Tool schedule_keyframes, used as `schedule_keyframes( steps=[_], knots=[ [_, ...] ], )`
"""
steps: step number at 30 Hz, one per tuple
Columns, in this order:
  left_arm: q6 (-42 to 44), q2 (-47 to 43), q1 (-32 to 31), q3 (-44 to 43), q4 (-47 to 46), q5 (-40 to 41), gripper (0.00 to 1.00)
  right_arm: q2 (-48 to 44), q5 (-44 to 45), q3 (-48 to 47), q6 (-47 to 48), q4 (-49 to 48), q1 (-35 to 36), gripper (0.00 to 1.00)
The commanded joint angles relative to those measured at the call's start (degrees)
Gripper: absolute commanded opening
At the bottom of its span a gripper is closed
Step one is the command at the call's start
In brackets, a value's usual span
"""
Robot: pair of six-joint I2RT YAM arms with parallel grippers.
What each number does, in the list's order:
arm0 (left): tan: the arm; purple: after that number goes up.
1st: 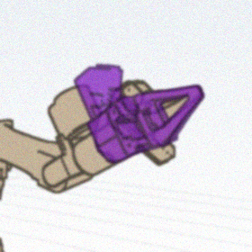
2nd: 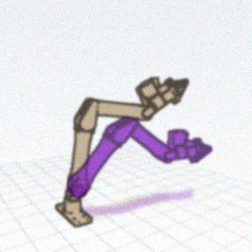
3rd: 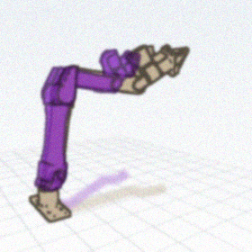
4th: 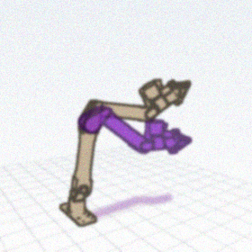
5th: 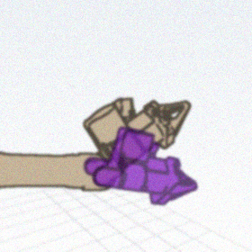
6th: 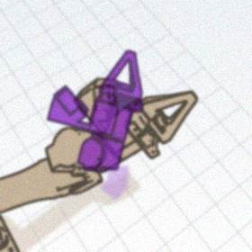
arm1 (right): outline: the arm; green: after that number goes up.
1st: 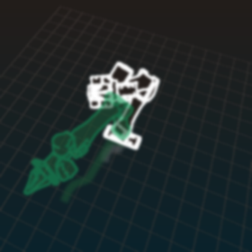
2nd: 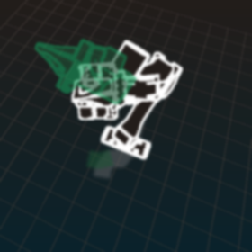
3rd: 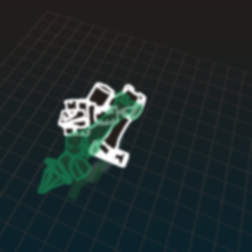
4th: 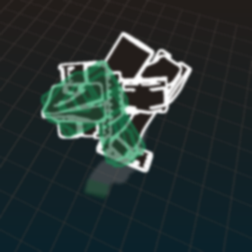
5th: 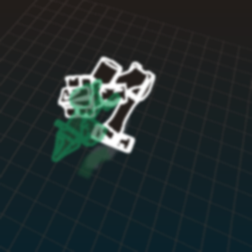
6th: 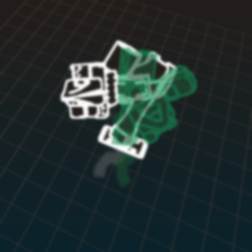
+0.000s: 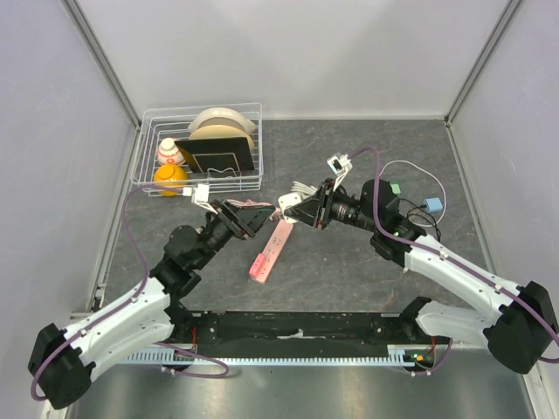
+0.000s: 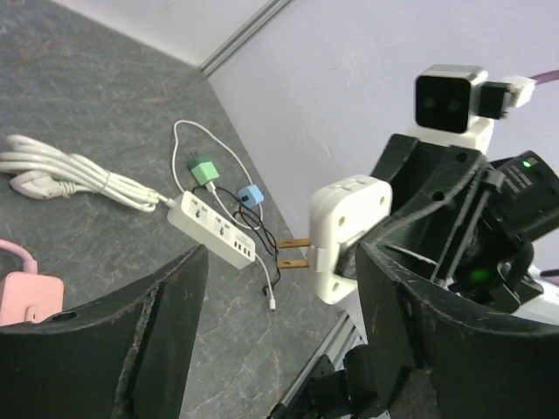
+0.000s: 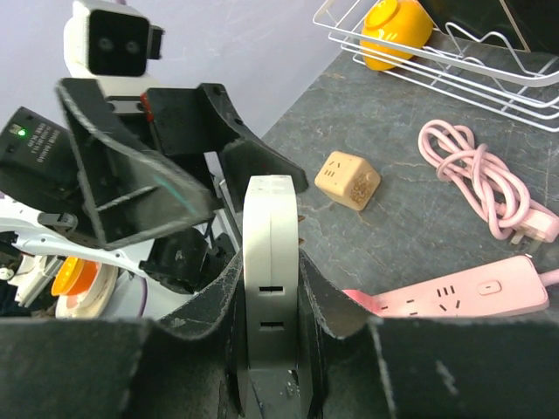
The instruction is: Insert the plug
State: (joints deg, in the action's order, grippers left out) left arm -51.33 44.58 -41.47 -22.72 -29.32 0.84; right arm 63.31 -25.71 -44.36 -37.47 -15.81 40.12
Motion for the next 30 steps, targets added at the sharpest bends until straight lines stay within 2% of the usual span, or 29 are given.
schedule_keyframes(
  steps=[1,3,6,10,13,22,28,30],
  knots=[
    [1.14,-4.58,0.60,1.89,0.84,0.56,0.81,-0.29,-1.44,-3.10,2.33,0.88,-0.83,0.00],
    [0.80,-5.46,2.53,2.85,1.20,-0.57,0.90,0.06,-3.63,-2.67,1.01,-0.61,-0.92,0.00],
    [-2.10,-2.93,6.22,4.00,-6.78,-9.43,0.98,0.85,-6.18,-1.18,-3.56,-6.06,-1.01,0.00],
    [-5.00,4.01,7.11,3.12,-16.98,-18.22,1.00,1.99,-8.12,-0.38,-7.70,-12.04,-0.92,0.00],
    [-7.11,8.32,7.11,1.63,-23.40,-22.98,1.00,2.34,-7.95,-0.81,-8.05,-11.18,-1.01,0.00],
    [-11.07,11.32,7.02,0.13,-30.79,-29.14,0.91,4.28,-7.69,-0.38,-8.93,-11.87,-0.92,0.00],
    [-12.12,11.76,7.02,-0.04,-30.27,-29.32,0.86,4.10,-6.54,-1.17,-5.95,-8.01,-0.92,0.00],
    [-12.13,11.76,7.02,0.04,-30.18,-29.32,0.79,3.84,-6.28,-1.26,-5.77,-7.39,-0.92,0.00]
  ],
)
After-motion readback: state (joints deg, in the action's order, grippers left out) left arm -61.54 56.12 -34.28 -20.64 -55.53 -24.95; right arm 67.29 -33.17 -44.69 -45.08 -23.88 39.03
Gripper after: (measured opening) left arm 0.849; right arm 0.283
